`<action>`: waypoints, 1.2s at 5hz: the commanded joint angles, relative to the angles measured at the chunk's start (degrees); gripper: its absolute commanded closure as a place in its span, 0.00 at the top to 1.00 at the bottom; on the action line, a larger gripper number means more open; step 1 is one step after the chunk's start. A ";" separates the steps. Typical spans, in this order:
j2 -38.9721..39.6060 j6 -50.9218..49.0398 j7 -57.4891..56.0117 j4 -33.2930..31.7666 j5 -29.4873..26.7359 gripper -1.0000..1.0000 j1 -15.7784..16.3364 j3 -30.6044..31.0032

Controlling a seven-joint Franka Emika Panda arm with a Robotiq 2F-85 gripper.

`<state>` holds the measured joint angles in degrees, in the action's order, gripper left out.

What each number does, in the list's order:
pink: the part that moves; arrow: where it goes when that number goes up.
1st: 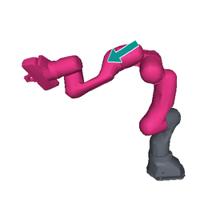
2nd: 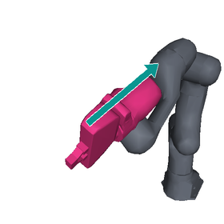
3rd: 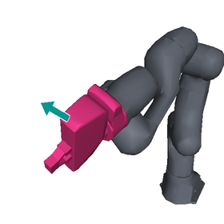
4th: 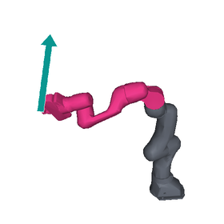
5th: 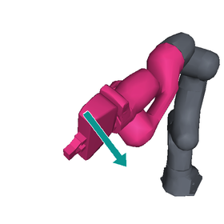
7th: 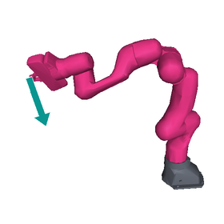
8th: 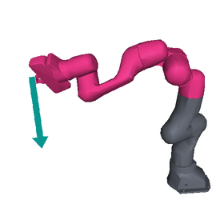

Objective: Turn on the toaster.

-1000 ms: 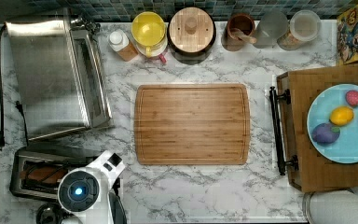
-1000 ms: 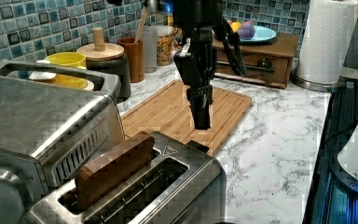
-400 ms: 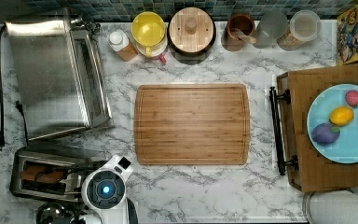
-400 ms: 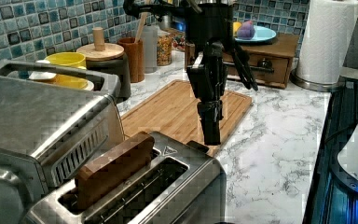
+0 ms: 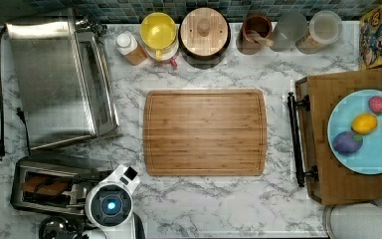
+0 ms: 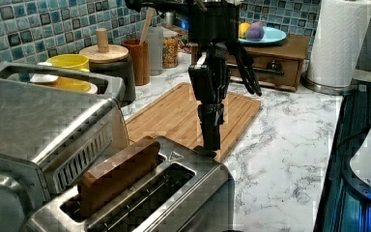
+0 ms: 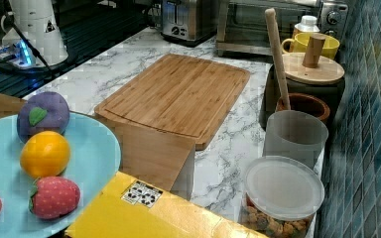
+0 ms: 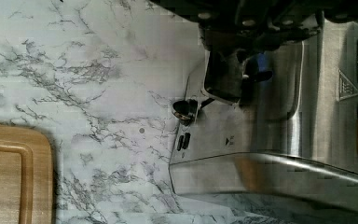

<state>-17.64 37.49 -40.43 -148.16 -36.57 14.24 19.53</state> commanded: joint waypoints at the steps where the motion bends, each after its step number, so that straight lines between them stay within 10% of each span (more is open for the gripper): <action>1: 3.21 5.14 6.27 1.24 3.69 0.00 -1.49 3.72; 4: 17.69 5.36 14.49 4.25 10.17 0.00 -4.27 -0.33; 6: 22.85 11.67 15.92 -5.65 11.18 0.00 -3.84 -3.28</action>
<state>-0.82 40.29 -29.68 -141.45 -28.96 13.60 19.91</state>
